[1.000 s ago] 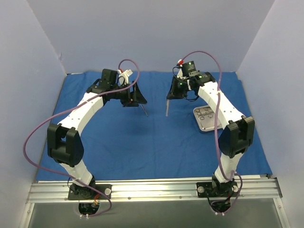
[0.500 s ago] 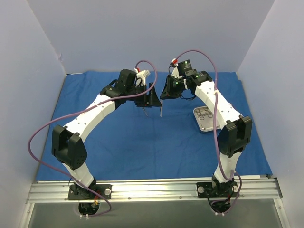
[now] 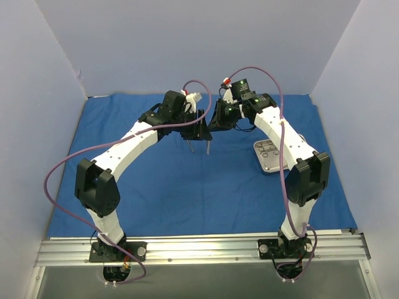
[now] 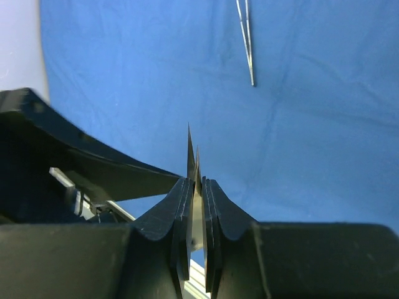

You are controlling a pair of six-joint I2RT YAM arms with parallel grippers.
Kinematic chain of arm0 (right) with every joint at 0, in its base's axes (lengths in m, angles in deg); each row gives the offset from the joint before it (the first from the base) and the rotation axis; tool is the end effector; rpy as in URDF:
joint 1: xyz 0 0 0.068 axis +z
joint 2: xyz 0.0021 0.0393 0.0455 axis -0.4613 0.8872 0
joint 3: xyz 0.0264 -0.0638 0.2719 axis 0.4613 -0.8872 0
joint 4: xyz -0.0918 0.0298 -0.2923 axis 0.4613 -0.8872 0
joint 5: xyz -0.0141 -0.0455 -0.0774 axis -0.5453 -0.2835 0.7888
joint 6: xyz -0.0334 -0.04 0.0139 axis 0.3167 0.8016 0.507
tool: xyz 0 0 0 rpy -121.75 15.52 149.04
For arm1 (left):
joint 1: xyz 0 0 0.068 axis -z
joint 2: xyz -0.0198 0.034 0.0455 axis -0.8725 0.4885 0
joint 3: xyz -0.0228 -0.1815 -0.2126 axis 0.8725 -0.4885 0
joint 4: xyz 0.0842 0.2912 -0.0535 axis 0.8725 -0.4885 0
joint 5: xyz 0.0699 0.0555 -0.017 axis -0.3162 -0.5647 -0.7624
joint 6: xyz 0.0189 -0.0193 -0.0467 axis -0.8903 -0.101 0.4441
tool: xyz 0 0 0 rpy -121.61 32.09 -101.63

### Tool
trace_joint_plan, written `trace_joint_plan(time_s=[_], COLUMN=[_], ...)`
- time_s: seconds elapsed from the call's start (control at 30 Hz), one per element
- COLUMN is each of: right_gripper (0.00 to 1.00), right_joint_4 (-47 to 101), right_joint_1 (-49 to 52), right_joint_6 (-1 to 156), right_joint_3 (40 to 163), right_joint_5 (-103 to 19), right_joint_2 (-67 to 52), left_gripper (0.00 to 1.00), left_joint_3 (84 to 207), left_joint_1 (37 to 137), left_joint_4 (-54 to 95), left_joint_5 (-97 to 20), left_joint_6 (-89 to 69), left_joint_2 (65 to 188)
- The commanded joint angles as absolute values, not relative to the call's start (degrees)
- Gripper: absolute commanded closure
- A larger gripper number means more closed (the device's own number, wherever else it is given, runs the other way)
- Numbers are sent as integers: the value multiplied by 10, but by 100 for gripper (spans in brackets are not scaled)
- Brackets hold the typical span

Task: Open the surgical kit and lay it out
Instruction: Place the medical item in the surgical kit.

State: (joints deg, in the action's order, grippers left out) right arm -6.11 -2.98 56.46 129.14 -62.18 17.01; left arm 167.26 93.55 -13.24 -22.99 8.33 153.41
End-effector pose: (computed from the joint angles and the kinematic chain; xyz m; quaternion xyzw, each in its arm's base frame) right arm 0.4256 0.2122 0.3605 -0.0834 0.8680 0.3862 0.3008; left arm 0.3771 -0.2600 0.3301 0.1067 0.8839 -0.3758 0.2573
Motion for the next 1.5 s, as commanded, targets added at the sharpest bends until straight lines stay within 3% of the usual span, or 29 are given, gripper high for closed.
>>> trace_joint_plan(time_s=[0.0, 0.2, 0.3, 0.33, 0.43, 0.47, 0.5, 0.57, 0.67, 0.73, 1.0, 1.2, 1.47], right_gripper=[100, 100, 100, 100, 100, 100, 98, 71, 46, 40, 40, 41, 41], right_joint_4=[-60, -61, -67, -69, -76, -80, -83, -105, -144, -177, -215, -187, -181], right_joint_1=[-23, -23, -23, -23, -22, -22, -22, -28, -60, -87, -158, -159, -159], right_joint_6=[558, 557, 558, 558, 559, 559, 560, 560, 536, 516, 523, 532, 549], right_joint_3=[1303, 1303, 1310, 1312, 1320, 1324, 1334, 1347, 1366, 1369, 1327, 1232, 1214], right_joint_5=[-637, -633, -633, -633, -633, -632, -629, -617, -541, -478, -331, -370, -383], right_joint_2=[164, 164, 167, 169, 177, 180, 184, 197, 206, 207, 150, 105, 80], left_gripper=[44, 50, 58, 63, 95, 97, 98, 98, 98, 98, 98, 98, 98], left_joint_3=[1704, 1719, 1724, 1726, 1733, 1736, 1737, 1740, 1757, 1769, 1888, 1868, 1846], left_joint_1=[940, 939, 939, 939, 938, 939, 938, 939, 928, 918, 896, 901, 904], left_joint_4=[-144, -152, -157, -157, -157, -160, -161, -172, -215, -241, -437, -398, -387], left_joint_5=[-241, -243, -240, -240, -231, -230, -230, -243, -285, -319, -531, -559, -602], left_joint_6=[66, 63, 61, 60, 58, 59, 61, 68, 88, 107, 247, 295, 326], left_joint_2=[1549, 1566, 1571, 1573, 1580, 1582, 1585, 1586, 1593, 1608, 1713, 1736, 1750])
